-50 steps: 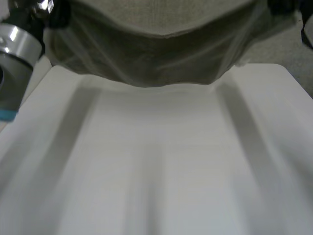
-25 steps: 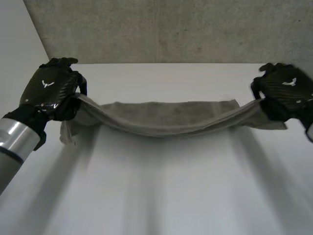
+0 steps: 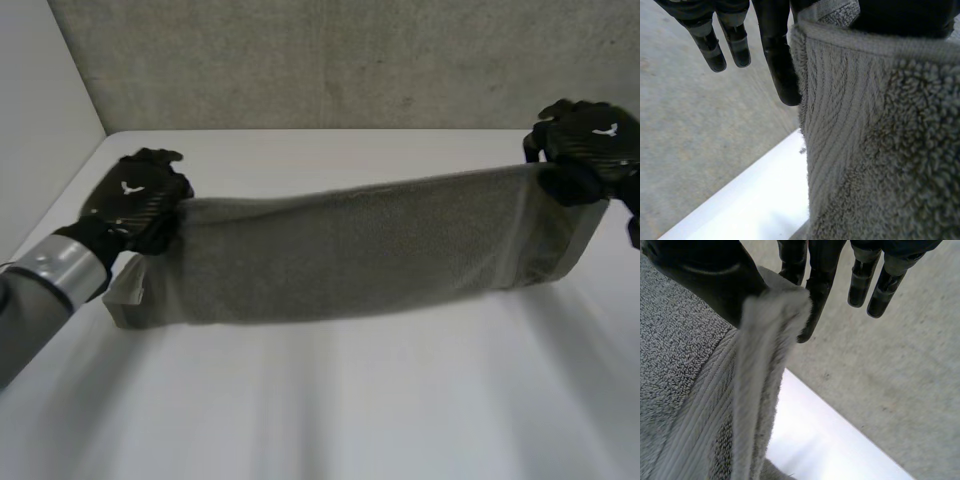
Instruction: Fold the towel.
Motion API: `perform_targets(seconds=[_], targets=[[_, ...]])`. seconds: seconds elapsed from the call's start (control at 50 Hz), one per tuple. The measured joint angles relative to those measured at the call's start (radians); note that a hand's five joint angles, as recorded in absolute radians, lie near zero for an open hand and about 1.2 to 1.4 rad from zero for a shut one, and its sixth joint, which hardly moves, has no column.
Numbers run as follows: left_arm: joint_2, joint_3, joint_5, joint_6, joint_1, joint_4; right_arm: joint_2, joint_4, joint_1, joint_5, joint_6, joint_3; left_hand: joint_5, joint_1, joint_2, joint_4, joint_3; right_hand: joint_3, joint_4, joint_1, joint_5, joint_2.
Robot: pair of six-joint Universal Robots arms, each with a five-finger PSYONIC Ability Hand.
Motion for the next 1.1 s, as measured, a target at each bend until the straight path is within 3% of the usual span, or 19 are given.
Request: perform_targets(seconds=[0.2, 0.42, 0.88, 0.92, 1.02, 1.1], targets=[[-0.298, 0.246, -0.009, 0.072, -0.067, -0.073, 0.285, -0.003, 0.063, 0.081, -0.014, -0.184, 0.0, 0.0, 0.0, 0.0, 0.0, 0.0, 0.0, 0.0, 0.0, 0.0], [-0.474, 0.401, -0.013, 0.139, -0.076, -0.121, 0.489, -0.035, 0.095, 0.151, -0.055, -0.305, 0.0, 0.0, 0.0, 0.0, 0.0, 0.0, 0.0, 0.0, 0.0, 0.0], [-0.564, 0.471, -0.03, 0.156, -0.075, -0.11, 0.633, -0.072, 0.118, 0.197, -0.08, -0.397, -0.001, -0.002, -0.003, 0.0, 0.0, 0.0, 0.0, -0.04, -0.042, -0.046], [-0.565, 0.474, -0.041, 0.156, -0.074, -0.111, 0.636, -0.075, 0.121, 0.201, -0.081, -0.395, -0.129, -0.115, -0.137, 0.0, 0.0, 0.0, 0.0, -0.183, -0.199, -0.196], [-0.559, 0.475, -0.081, 0.155, -0.074, -0.118, 0.626, -0.089, 0.133, 0.229, -0.081, -0.386, -0.967, -0.907, -0.967, 0.0, 0.0, 0.0, 0.0, -0.652, -0.682, -0.642], [-0.546, 0.468, -0.108, 0.154, -0.075, -0.125, 0.587, -0.1, 0.143, 0.263, -0.08, -0.369, -1.099, -1.031, -1.099, 0.0, 0.0, 0.0, 0.0, -0.962, -1.056, -0.967]])
